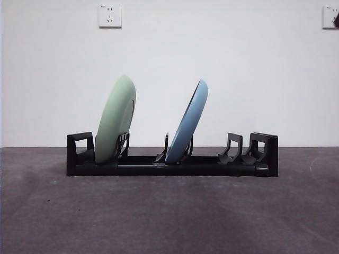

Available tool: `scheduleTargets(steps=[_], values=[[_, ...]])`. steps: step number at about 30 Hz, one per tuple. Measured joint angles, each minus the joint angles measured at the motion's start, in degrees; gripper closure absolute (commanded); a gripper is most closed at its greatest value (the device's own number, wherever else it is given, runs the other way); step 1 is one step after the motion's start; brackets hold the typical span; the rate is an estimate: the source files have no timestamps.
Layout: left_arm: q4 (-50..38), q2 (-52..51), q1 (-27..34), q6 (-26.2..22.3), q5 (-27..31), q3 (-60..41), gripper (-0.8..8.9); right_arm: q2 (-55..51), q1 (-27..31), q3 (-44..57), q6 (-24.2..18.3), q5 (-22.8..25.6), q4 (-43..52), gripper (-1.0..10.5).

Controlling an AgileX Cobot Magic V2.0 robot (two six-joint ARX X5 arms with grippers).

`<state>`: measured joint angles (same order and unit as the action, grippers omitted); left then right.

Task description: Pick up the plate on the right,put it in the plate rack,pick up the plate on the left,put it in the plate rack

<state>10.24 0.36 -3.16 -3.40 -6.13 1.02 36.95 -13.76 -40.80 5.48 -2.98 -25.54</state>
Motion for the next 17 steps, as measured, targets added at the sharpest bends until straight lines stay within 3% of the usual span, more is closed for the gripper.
scheduleTargets(steps=[3,8,13,17], values=[[0.0,0.0,0.0,0.0,-0.02,0.0,8.17,-3.76,0.48,0.11,-3.91,0.42,0.13,9.5],[0.0,0.0,0.0,-0.02,-0.02,0.0,8.17,-13.0,4.11,6.1,-9.07,-0.04,8.04,9.5],[0.0,0.0,0.0,0.0,-0.02,0.0,8.17,-23.82,7.65,16.85,-9.16,-1.14,18.97,9.5],[0.0,0.0,0.0,0.0,-0.02,0.0,8.17,-29.33,7.74,24.85,-9.22,-1.38,21.42,9.5]])
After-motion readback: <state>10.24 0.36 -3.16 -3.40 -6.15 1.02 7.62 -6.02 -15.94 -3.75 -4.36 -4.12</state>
